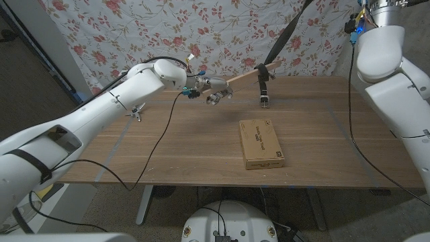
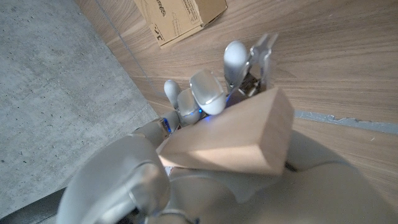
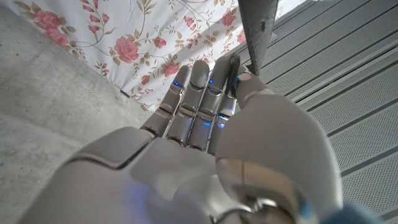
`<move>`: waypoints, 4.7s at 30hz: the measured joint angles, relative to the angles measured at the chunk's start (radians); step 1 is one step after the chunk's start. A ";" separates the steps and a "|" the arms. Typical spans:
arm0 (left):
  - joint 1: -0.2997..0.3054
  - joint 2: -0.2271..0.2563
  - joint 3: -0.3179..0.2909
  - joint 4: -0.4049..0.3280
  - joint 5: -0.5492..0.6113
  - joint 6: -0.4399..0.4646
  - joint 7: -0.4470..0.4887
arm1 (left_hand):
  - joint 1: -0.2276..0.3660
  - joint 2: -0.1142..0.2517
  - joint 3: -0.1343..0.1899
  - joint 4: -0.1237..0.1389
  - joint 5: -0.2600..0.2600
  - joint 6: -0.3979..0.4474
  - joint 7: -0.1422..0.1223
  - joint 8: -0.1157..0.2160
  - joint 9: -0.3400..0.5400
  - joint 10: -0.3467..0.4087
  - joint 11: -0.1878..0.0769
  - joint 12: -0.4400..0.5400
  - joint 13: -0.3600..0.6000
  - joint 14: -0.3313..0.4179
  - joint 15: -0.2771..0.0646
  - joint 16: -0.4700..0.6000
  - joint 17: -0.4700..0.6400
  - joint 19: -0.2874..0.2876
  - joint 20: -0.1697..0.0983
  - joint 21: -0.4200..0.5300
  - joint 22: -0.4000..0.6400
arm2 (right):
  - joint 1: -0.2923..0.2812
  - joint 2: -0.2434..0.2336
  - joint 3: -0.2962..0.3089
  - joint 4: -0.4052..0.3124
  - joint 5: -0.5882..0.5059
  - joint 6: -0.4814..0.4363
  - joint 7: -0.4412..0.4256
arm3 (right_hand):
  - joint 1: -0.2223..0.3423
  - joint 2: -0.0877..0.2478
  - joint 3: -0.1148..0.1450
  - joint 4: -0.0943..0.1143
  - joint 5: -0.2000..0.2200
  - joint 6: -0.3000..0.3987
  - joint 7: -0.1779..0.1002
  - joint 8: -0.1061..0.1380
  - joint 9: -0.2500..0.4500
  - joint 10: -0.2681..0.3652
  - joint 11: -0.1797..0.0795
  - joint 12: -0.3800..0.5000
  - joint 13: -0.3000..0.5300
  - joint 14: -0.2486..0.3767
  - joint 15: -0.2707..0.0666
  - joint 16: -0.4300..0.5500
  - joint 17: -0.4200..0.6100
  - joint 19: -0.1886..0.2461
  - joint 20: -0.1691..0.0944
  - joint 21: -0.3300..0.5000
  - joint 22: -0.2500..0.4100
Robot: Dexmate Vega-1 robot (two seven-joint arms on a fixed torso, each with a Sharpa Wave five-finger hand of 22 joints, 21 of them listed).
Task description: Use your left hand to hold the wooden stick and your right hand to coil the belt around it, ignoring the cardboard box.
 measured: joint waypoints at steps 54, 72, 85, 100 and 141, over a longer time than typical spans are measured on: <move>0.061 -0.121 -0.077 0.013 0.005 -0.047 0.272 | -0.003 0.003 0.000 0.000 -0.009 -0.002 0.002 0.008 -0.003 0.010 0.000 0.000 -0.003 0.010 0.003 0.009 0.003 0.016 -0.009 -0.005 0.000 | -0.602 0.440 0.416 0.131 0.094 0.578 0.091 | 0.000 0.000 0.015 -0.015 0.011 0.000 0.000 0.000 0.000 0.009 0.002 -0.008 -0.007 0.005 -0.002 -0.015 0.023 -0.018 -0.003 0.047 -0.009; 0.049 -0.172 -0.067 0.042 -0.005 -0.072 0.318 | -0.003 0.003 0.000 0.000 -0.009 -0.003 0.003 0.008 -0.003 0.012 0.002 0.000 -0.003 0.008 0.001 0.016 0.005 0.027 -0.019 -0.005 0.002 | -0.652 0.286 0.252 0.436 0.298 0.606 0.296 | 0.000 0.000 0.005 -0.012 0.006 0.000 0.000 0.000 0.000 0.000 0.011 -0.008 0.000 -0.015 0.004 0.008 -0.007 -0.029 0.008 0.070 -0.015; 0.004 -0.214 -0.044 0.111 -0.026 -0.122 0.257 | -0.003 0.003 0.000 0.000 -0.009 -0.007 0.007 0.015 -0.002 0.012 0.002 0.000 -0.003 0.008 0.001 0.021 0.002 0.027 -0.019 -0.005 0.005 | -0.537 0.117 0.070 0.573 0.382 0.484 0.371 | 0.000 0.000 -0.013 -0.004 -0.001 0.000 0.000 0.000 0.000 -0.008 0.011 -0.016 0.003 -0.038 0.009 0.020 -0.015 -0.043 0.008 0.078 -0.014; -0.036 -0.259 -0.022 0.194 -0.055 -0.188 0.166 | -0.003 0.002 0.000 0.000 -0.009 -0.007 0.007 0.015 -0.002 0.014 -0.001 0.000 -0.003 0.006 -0.001 0.020 0.002 0.027 -0.019 -0.005 0.005 | -0.290 0.020 -0.148 0.703 0.408 0.397 0.415 | 0.000 0.000 -0.021 -0.004 -0.004 0.000 0.000 0.000 0.000 -0.008 0.011 -0.016 0.003 -0.038 0.009 0.023 -0.021 -0.054 0.007 0.085 -0.014; -0.128 -0.213 0.048 0.253 -0.107 -0.135 -0.165 | -0.003 0.002 0.007 -0.001 -0.016 -0.009 0.009 0.011 -0.011 0.010 -0.004 -0.001 0.000 0.003 -0.004 0.020 -0.002 0.025 -0.017 -0.005 -0.003 | 0.243 0.049 -0.493 0.964 0.315 0.254 0.442 | -0.018 0.018 -0.042 0.003 -0.008 0.000 0.000 -0.012 0.000 -0.020 0.009 -0.016 0.002 -0.040 0.010 0.027 -0.024 -0.059 0.002 0.111 -0.018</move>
